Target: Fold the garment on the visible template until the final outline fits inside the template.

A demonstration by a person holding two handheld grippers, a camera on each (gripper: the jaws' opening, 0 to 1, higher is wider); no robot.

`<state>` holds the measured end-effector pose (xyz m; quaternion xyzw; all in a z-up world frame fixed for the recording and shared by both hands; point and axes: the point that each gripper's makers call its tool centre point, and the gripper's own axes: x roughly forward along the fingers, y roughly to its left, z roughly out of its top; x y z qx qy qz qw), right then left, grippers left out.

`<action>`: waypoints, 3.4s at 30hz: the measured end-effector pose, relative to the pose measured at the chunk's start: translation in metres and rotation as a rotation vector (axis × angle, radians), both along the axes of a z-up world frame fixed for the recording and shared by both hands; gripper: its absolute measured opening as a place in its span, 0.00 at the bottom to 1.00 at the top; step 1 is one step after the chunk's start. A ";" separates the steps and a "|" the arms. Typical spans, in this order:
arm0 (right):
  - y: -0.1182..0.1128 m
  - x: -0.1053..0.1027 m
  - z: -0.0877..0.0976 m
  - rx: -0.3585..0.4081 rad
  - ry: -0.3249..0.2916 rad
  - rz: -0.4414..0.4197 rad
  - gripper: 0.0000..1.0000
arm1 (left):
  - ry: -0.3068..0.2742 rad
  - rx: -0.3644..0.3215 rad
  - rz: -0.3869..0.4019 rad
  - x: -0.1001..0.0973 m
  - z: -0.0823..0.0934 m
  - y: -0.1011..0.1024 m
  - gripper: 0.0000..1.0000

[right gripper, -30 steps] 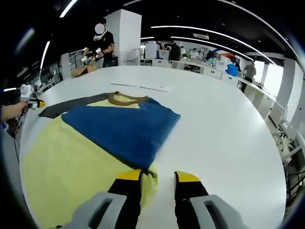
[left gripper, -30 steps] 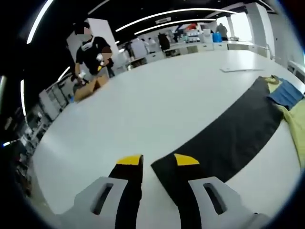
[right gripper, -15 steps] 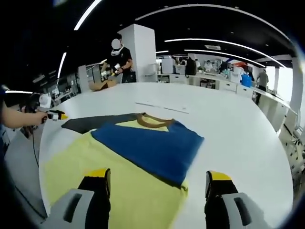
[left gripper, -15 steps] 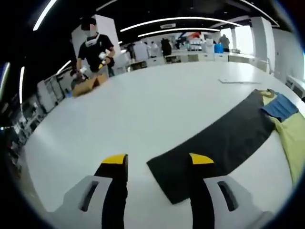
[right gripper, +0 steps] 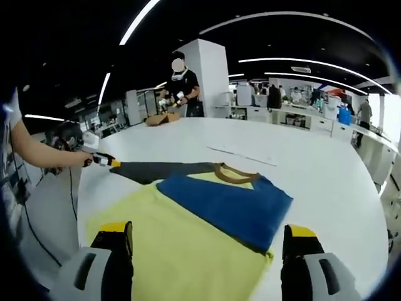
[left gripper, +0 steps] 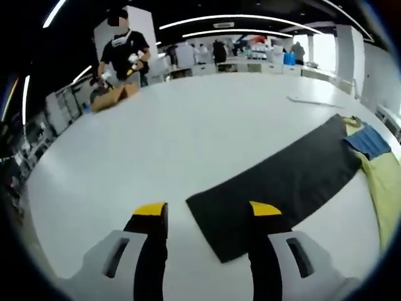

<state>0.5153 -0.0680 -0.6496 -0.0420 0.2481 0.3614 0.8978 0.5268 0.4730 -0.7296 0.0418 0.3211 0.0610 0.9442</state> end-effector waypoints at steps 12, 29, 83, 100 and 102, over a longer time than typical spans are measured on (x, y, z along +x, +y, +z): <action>0.003 -0.014 0.015 0.003 -0.029 0.024 0.99 | 0.031 -0.038 0.036 -0.016 -0.013 -0.001 0.36; -0.002 -0.020 0.009 -0.018 -0.024 0.003 0.97 | 0.023 -0.143 0.125 -0.015 -0.017 -0.005 0.19; 0.001 -0.058 0.011 -0.005 -0.049 0.040 0.99 | -0.067 -0.247 -0.007 0.013 0.039 -0.076 0.00; 0.002 -0.068 0.008 -0.014 -0.046 0.068 0.99 | -0.120 -0.318 -0.140 0.040 0.072 -0.137 0.00; 0.002 -0.069 0.008 -0.011 -0.046 0.068 0.99 | -0.122 -0.319 -0.154 0.043 0.075 -0.144 0.00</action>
